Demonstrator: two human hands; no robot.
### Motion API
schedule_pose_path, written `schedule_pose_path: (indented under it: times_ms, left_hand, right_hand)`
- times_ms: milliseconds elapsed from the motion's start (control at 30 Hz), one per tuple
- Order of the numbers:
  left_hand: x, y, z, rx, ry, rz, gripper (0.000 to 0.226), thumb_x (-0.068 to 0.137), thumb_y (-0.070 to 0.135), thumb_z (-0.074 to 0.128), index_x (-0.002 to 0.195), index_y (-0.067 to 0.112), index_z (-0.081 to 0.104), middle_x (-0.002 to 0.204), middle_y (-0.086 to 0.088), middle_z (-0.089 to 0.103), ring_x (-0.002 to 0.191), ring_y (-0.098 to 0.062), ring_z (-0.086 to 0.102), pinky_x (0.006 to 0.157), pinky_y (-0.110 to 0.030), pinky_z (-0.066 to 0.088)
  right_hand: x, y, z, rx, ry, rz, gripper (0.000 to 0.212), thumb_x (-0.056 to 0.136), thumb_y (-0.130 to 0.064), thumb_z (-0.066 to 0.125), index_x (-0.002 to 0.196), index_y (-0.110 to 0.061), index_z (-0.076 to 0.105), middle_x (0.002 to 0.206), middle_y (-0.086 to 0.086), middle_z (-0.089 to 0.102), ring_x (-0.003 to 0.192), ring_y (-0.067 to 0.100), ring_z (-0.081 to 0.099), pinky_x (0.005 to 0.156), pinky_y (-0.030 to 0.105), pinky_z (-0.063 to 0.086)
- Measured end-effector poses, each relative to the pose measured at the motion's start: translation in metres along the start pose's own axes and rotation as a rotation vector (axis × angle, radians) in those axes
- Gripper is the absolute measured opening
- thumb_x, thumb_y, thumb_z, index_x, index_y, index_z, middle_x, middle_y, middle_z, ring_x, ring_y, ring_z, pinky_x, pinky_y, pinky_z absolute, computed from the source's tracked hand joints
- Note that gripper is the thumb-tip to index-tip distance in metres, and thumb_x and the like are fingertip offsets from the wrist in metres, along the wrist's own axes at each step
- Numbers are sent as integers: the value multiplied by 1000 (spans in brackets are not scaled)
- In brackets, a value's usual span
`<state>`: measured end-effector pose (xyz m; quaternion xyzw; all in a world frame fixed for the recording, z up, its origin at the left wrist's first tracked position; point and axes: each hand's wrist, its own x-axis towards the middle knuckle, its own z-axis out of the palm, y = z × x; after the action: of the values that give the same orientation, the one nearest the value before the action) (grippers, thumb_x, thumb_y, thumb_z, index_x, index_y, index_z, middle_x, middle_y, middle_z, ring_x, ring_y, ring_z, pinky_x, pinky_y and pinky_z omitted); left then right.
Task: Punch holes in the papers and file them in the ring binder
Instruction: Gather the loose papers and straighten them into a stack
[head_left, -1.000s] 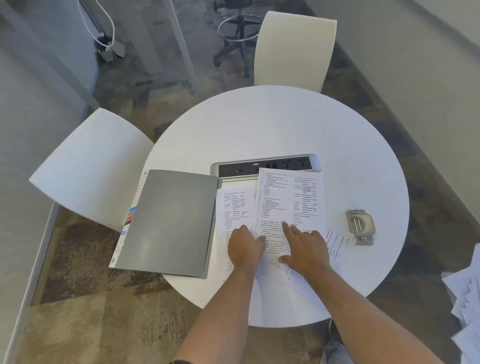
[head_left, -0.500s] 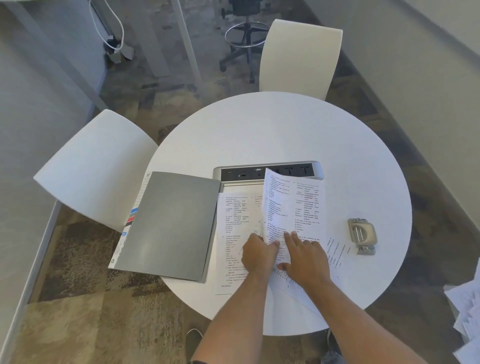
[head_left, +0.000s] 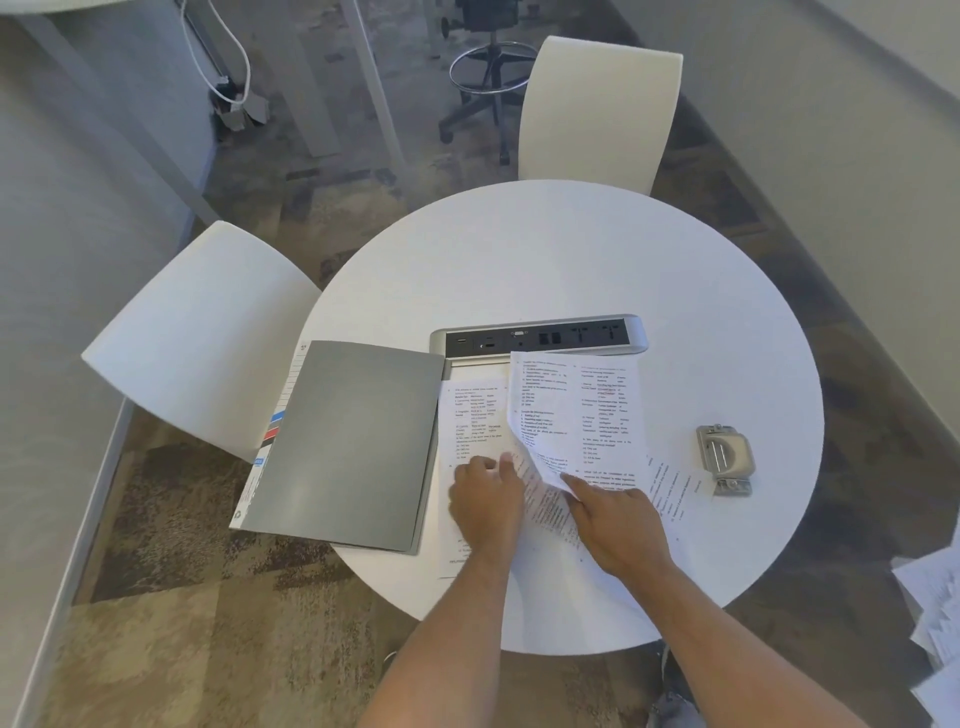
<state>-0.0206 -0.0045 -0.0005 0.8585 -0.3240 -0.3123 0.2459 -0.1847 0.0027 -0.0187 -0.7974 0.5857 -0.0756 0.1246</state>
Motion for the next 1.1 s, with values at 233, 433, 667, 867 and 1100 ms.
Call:
schedule_pose_path:
  times_ms: [233,433,667,867,1100]
  left_hand:
    - [13,-13,-11,496,-84,29,73,77,57,80,131,16,53,134,-7,51,126,-29,50,99,-46,44]
    - [16,-10,-13,592,-89,-7,76,71,57,86,126,16,54,127,-7,59,121,-28,57,100,-45,45]
    - [20,-10,-13,667,-63,25,64,67,59,87,111,20,61,111,-1,69,105,-23,66,96,-39,43]
    - [18,-14,-8,611,-47,21,57,72,45,88,109,19,54,103,-1,75,97,-24,69,87,-35,39]
    - [-3,-14,0,641,-30,58,83,67,62,86,127,16,51,127,-7,55,118,-26,56,94,-40,46]
  right_hand:
    - [-3,1,-21,46,-244,176,49,109,-50,25,158,-44,26,112,-4,74,79,21,65,68,29,48]
    - [5,-3,-21,-20,-344,160,53,109,-49,16,161,-43,10,107,-6,72,75,19,66,73,31,52]
    - [7,-4,-23,-11,-388,161,53,109,-49,17,161,-44,7,118,-2,73,88,22,70,82,33,53]
    - [6,-6,-27,-36,-423,113,54,110,-47,17,162,-40,5,152,-4,53,116,20,67,94,33,52]
    - [4,-8,-28,-62,-450,59,55,110,-45,16,163,-37,2,165,-4,32,141,20,49,106,36,46]
